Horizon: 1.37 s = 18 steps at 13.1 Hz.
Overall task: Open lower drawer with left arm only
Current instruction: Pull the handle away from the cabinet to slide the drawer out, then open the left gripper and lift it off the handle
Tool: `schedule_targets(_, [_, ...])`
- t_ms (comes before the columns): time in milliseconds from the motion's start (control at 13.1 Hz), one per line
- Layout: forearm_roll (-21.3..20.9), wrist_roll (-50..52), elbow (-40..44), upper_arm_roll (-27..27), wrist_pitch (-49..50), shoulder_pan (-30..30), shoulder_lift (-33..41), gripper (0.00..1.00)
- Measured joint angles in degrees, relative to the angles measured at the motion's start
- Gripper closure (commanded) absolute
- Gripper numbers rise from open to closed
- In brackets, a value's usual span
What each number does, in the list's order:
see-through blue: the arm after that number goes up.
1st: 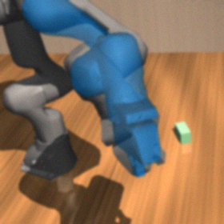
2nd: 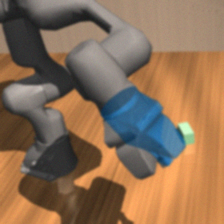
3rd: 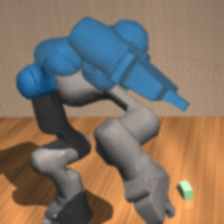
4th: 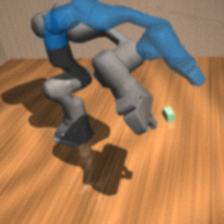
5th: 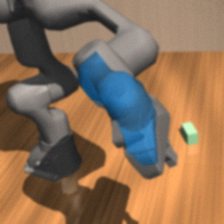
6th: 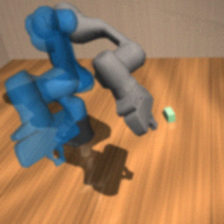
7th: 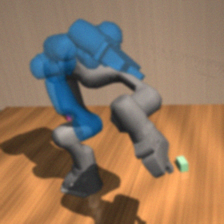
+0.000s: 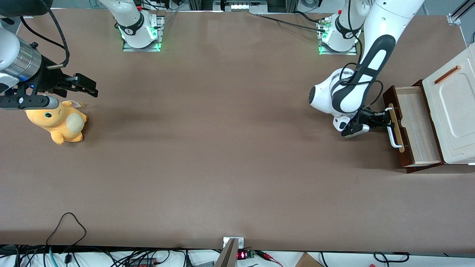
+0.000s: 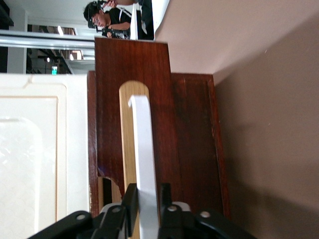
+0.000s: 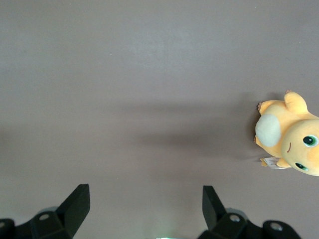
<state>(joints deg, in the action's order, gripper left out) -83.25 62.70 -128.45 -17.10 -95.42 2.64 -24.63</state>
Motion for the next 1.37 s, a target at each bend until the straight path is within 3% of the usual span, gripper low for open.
schedule_targets(153, [1.00, -0.05, 0.27, -0.23, -0.17, 0.31, 0.55, 0.00])
schedule_targets(382, [8.74, -1.54, 3.09, -0.71, -2.38, 0.41, 2.02, 0.00])
schedule_targets(763, [37.35, -15.10, 16.63, -1.76, -5.78, 0.58, 10.18, 0.00])
schedule_targets(1069, [54.13, -26.64, 25.85, -0.20, -2.17, -0.26, 15.68, 0.00])
schedule_targets(1374, [71.69, -40.19, 34.23, 6.92, 1.23, -0.90, 19.79, 0.00])
